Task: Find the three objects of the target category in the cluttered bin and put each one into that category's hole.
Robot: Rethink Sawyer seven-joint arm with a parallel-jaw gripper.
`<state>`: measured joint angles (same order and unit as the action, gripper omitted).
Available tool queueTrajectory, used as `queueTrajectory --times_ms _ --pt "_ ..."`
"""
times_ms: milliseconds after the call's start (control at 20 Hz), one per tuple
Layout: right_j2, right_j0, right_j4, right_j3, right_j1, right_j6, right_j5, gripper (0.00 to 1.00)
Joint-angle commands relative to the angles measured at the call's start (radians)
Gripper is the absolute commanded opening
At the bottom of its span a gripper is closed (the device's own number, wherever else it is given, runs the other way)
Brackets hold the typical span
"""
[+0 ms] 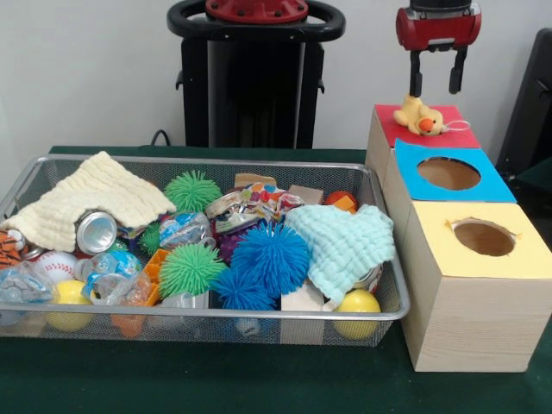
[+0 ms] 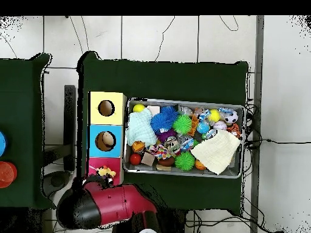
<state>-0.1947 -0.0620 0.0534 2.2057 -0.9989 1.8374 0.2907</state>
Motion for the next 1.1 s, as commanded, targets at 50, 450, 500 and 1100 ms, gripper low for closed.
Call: queueTrajectory --times_ms 50,450,500,1100 --pt "-0.056 -0.035 0.039 0.001 -0.015 0.011 0.109 1.0" --pt "-0.066 -0.028 0.054 -0.019 -0.009 -0.004 0.115 1.0" --pt "-0.06 -0.022 0.054 -0.025 -0.005 0.004 0.108 1.0" --pt "-0.058 -0.022 0.041 -0.041 -0.001 0.01 0.135 1.0"
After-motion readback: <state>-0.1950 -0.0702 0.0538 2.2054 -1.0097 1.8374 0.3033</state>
